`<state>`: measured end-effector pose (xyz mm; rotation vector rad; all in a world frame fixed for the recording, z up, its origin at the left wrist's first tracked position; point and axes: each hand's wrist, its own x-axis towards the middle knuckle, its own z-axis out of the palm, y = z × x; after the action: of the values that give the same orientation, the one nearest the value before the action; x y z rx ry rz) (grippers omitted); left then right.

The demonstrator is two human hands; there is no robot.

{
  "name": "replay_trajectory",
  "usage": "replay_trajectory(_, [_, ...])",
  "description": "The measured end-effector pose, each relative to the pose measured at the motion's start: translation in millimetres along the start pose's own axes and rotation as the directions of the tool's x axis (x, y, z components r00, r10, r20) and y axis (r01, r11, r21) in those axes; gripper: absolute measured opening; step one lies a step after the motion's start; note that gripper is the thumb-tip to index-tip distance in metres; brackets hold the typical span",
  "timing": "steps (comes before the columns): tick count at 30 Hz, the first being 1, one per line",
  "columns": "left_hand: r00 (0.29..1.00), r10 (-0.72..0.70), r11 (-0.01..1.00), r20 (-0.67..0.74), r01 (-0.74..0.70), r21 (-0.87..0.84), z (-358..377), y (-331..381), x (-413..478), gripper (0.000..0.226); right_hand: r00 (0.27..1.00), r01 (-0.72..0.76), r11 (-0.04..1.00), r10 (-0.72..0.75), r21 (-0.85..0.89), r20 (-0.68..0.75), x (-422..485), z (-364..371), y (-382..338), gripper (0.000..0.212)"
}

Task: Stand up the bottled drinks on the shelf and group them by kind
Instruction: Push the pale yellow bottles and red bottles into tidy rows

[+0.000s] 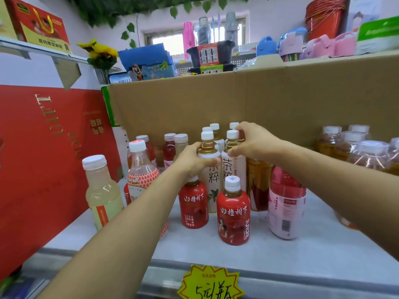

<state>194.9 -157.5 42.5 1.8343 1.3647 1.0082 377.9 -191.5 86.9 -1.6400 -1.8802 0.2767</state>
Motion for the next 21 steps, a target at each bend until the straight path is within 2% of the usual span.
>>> replay_trajectory(3, [0.999, 0.019, 0.999, -0.026, -0.02, -0.046, 2, -4, -12, 0.055, 0.978, 0.157, 0.987, -0.161, -0.041, -0.132, -24, 1, -3, 0.061])
replay_trajectory(5, [0.993, 0.052, 0.993, -0.108, -0.063, -0.1, 7, -9, -27, 0.057, 0.936, 0.288, 0.957, -0.287, -0.021, -0.204, -45, 8, -8, 0.053])
replay_trajectory(7, [0.973, 0.062, 0.986, -0.222, -0.094, -0.137, 15, -21, -44, 0.059, 0.906, 0.364, 0.931, -0.343, 0.041, -0.248, -65, 18, -8, 0.049])
replay_trajectory(9, [0.959, 0.034, 0.987, -0.281, -0.077, -0.143, 23, -38, -57, 0.058, 0.901, 0.385, 0.916, -0.347, 0.111, -0.259, -81, 32, -4, 0.051])
replay_trajectory(11, [0.955, -0.01, 0.981, -0.296, -0.048, -0.188, 28, -53, -62, 0.05, 0.92, 0.346, 0.919, -0.293, 0.19, -0.259, -93, 50, 6, 0.058])
replay_trajectory(14, [0.957, -0.072, 0.965, -0.28, -0.005, -0.264, 32, -65, -66, 0.043, 0.972, 0.202, 0.909, -0.139, 0.365, -0.192, -104, 78, 21, 0.08])
replay_trajectory(17, [0.968, -0.044, 0.975, -0.246, -0.012, -0.221, 33, -70, -73, 0.056, 0.997, 0.038, 0.862, 0.0, 0.505, -0.075, -110, 100, 31, 0.097])
replay_trajectory(19, [0.97, -0.016, 0.988, -0.244, -0.022, -0.155, 33, -73, -77, 0.067, 0.995, -0.031, 0.858, 0.076, 0.513, -0.066, -111, 110, 34, 0.096])
replay_trajectory(21, [0.97, 0.003, 0.991, -0.241, -0.035, -0.127, 33, -74, -78, 0.069, 0.991, -0.072, 0.861, 0.118, 0.503, -0.061, -112, 113, 35, 0.088])
